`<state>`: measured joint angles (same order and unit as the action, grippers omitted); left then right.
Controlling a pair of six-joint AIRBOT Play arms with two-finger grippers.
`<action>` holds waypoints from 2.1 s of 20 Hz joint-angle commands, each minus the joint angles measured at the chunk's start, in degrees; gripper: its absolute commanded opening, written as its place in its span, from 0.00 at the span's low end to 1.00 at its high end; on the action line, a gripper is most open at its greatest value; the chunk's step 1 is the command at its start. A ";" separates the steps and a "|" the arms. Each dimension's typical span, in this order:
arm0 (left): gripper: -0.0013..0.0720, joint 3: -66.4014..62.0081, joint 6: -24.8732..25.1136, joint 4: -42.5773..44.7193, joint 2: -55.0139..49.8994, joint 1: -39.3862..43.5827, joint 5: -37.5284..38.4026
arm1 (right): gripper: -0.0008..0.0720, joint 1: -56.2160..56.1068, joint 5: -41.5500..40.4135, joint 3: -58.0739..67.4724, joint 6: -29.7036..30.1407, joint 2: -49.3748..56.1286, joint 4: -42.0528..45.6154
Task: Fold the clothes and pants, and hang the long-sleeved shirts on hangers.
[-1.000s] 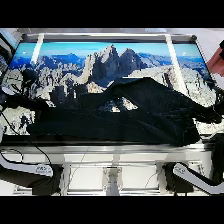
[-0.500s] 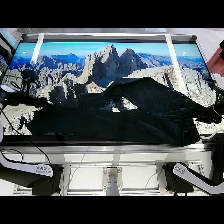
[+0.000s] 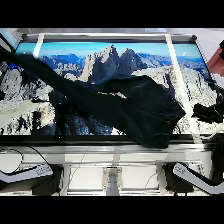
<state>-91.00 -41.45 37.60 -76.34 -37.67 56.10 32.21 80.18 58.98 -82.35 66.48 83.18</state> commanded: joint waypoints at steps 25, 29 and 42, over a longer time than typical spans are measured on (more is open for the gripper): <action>0.05 5.84 0.35 12.98 1.97 -5.40 8.48 | 0.59 -15.10 1.22 -32.72 21.64 -6.05 -16.61; 0.05 5.84 0.35 12.96 1.11 -5.40 8.48 | 0.59 -15.10 -3.28 -32.35 21.55 -6.08 -17.44; 0.05 5.84 0.35 12.96 0.72 -5.40 8.48 | 0.51 -15.10 8.52 -32.35 21.68 -6.05 -26.45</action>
<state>-85.19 -41.10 50.57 -75.59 -43.00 64.58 17.15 82.37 26.65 -60.60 60.45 57.54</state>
